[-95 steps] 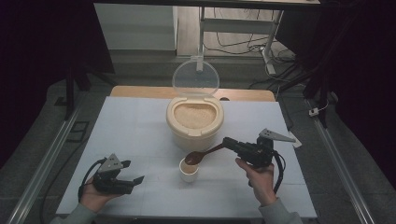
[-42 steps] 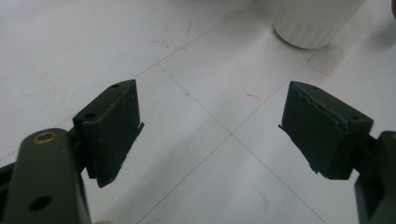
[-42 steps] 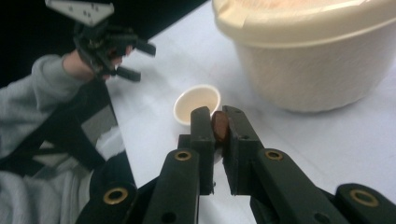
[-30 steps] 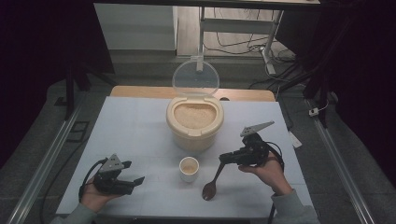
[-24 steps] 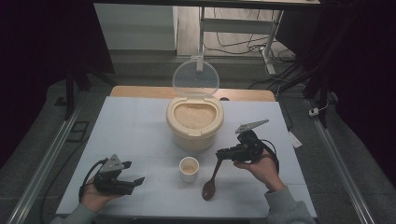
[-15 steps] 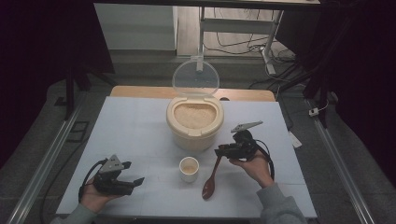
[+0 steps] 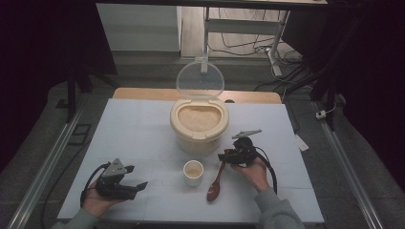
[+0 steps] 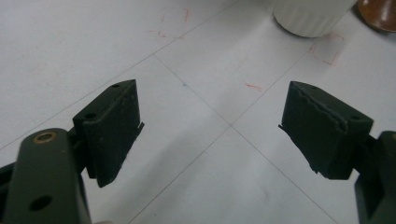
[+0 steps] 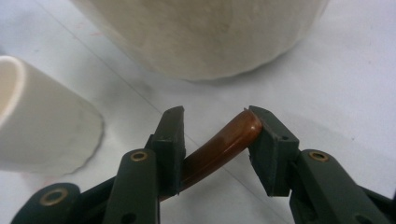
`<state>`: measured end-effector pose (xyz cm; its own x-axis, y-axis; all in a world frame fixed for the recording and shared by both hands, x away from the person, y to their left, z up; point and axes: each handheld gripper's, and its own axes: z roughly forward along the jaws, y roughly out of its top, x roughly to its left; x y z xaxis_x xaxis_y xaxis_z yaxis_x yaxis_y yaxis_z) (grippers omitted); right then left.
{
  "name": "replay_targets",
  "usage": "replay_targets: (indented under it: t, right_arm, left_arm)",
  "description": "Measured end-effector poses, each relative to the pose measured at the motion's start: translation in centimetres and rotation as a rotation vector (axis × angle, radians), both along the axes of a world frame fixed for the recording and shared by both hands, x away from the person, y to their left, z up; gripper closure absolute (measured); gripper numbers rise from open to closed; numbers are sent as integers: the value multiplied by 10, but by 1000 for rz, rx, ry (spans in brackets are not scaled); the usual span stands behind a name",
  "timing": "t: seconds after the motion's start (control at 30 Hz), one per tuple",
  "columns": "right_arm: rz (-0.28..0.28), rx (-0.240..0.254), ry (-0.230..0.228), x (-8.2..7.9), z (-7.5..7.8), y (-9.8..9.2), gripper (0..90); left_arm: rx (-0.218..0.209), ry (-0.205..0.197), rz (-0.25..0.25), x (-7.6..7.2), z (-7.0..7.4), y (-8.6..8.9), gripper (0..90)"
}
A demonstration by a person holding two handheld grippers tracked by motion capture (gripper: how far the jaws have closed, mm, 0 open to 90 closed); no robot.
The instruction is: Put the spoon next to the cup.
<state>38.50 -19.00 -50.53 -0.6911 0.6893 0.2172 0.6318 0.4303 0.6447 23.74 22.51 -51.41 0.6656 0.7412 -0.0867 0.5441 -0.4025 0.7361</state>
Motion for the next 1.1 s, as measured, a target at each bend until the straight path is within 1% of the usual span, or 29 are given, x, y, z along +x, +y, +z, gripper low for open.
replay_targets:
  t: [0.1, 0.2, 0.33, 0.4, 0.43, 0.47, 0.5, 0.57, 0.63, 0.73, 0.77, 0.87, 0.93, 1.0, 1.03, 1.1]
  right_arm:
    - [-20, -22, 5, 2, -7, 1, 546]
    - [-29, -40, -1, 3, -12, 2, 527]
    - [-40, -41, -20, 2, -13, 4, 484]
    - [-51, -59, -48, 1, -12, 5, 449]
    - [-57, -59, -56, 1, -12, 5, 445]
    - [-65, -51, -72, 0, -10, 4, 440]
    - [-69, -52, -83, 0, -8, 3, 437]
    - [-75, -25, -102, -2, -3, -1, 440]
    - [-62, 5, -125, -6, 1, -6, 445]
    - [-31, 31, -172, -15, 8, -14, 440]
    - [-1, 46, -186, -17, 9, -17, 423]
    - [38, 56, -219, -29, 14, -27, 423]
    - [51, 55, -244, -36, 16, -33, 424]
    - [62, 65, -264, -44, 17, -41, 424]
    - [67, 58, -274, -48, 18, -45, 424]
    - [75, 59, -287, -57, 19, -55, 423]
  left_arm:
    - [3, 1, -2, 0, 0, 0, 193]
    - [4, 1, -3, 0, 0, -1, 193]
    - [6, 3, -4, 0, -1, -1, 193]
    - [6, 2, -5, 0, -1, -1, 193]
    - [6, 2, -4, 0, 0, -1, 194]
    - [5, 1, -3, 0, -1, 0, 194]
    - [6, 1, -3, 0, 0, 0, 193]
    - [6, -1, -2, 0, 0, 0, 194]
    - [5, -2, -1, -1, 0, 0, 194]
    - [4, -2, -1, 0, 0, 0, 193]
    - [4, -1, -1, 0, 0, 0, 193]
    - [2, -2, 6, 0, 0, 1, 190]
    - [-1, -2, 12, 0, 0, 1, 188]
    - [-1, -1, 14, 0, 0, 1, 185]
    - [1, 0, 17, 0, 0, 1, 181]
    - [0, -1, 18, 0, 0, 1, 178]
